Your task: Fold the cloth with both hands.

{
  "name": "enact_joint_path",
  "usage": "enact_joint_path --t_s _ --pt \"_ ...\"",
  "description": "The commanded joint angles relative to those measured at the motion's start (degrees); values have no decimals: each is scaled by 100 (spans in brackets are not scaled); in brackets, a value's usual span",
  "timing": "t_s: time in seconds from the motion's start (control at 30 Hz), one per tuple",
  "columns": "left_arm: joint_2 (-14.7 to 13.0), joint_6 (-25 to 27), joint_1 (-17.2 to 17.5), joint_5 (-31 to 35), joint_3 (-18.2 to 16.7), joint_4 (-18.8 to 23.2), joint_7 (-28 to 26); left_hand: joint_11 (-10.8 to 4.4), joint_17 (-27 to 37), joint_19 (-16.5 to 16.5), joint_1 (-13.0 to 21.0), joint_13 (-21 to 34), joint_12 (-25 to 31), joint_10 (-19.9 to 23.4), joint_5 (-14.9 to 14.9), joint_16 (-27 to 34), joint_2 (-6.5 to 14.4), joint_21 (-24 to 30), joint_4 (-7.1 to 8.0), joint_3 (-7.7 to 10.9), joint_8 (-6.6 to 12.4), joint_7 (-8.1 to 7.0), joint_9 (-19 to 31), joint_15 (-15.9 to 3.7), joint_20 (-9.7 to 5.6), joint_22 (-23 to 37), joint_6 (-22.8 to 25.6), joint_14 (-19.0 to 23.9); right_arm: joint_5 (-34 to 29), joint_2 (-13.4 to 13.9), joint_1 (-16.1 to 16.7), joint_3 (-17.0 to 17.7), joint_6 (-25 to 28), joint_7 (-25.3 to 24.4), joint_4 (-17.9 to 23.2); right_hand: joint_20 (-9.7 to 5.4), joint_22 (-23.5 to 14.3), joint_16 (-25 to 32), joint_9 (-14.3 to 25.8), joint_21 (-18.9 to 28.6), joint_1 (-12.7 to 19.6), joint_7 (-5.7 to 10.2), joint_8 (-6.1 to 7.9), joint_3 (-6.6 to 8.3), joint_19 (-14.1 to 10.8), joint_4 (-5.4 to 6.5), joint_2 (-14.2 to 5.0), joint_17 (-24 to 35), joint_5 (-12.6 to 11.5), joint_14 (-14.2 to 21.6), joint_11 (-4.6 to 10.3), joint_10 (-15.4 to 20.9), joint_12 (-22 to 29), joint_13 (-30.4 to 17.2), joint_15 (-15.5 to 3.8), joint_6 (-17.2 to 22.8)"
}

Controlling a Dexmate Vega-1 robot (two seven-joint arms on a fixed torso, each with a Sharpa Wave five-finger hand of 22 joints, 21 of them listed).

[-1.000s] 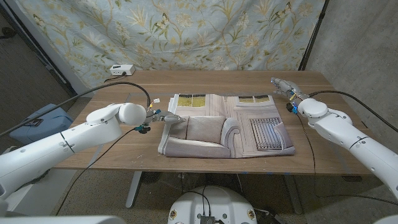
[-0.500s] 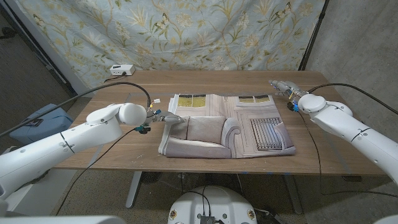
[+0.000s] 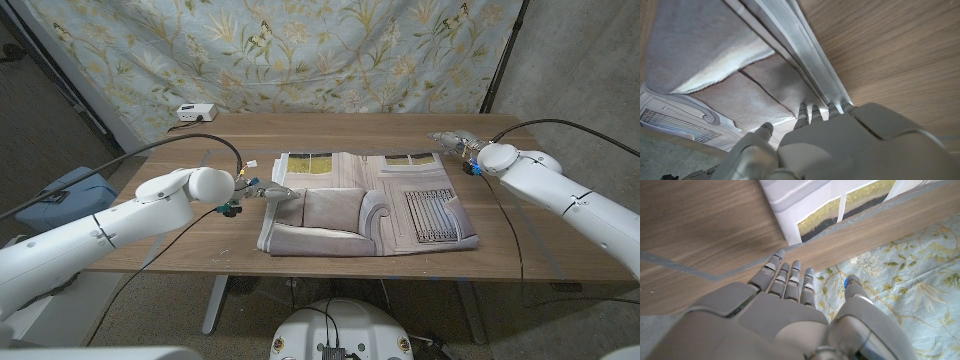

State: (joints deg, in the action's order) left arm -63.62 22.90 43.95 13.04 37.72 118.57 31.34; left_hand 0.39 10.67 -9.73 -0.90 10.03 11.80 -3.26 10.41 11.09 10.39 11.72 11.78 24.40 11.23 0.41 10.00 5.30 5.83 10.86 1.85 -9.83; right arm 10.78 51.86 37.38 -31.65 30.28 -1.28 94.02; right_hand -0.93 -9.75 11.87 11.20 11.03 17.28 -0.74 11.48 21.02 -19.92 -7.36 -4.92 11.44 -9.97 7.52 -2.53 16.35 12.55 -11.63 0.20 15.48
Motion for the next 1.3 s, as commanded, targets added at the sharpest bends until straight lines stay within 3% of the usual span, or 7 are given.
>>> enact_joint_path --t_s 0.03,0.5,1.3 --pt "-56 -64 40 -38 -39 40 30 -37 -1 -484 -15 14 10 8 16 16 23 16 -18 -25 -23 -12 17 -25 -16 5 52 -183 -627 5 -708 -681 576 533 -33 6 -16 43 15 31 47 -18 52 17 -62 -51 44 -6 -30 77 -24 100 68 -27 -30 74" --pt "-34 -50 28 -11 -36 7 49 -30 -3 -492 -9 15 2 22 16 5 30 18 -21 -27 -34 -15 18 -28 -17 2 64 -190 -1170 -118 -1135 -1128 942 995 -208 -1 -21 81 16 50 105 -88 49 9 -122 -99 60 1 -40 201 -43 174 90 -46 -82 86" --pt "-31 -279 -15 -31 -68 -128 79 -47 -7 -502 2 16 -14 29 14 -3 33 20 -29 -22 -45 -34 19 -31 -19 -4 85 -183 -1483 -315 -1392 -1411 1100 1355 -638 -15 -30 131 20 64 192 -84 77 -10 -187 -141 73 42 -58 355 -28 364 177 -100 -134 214"
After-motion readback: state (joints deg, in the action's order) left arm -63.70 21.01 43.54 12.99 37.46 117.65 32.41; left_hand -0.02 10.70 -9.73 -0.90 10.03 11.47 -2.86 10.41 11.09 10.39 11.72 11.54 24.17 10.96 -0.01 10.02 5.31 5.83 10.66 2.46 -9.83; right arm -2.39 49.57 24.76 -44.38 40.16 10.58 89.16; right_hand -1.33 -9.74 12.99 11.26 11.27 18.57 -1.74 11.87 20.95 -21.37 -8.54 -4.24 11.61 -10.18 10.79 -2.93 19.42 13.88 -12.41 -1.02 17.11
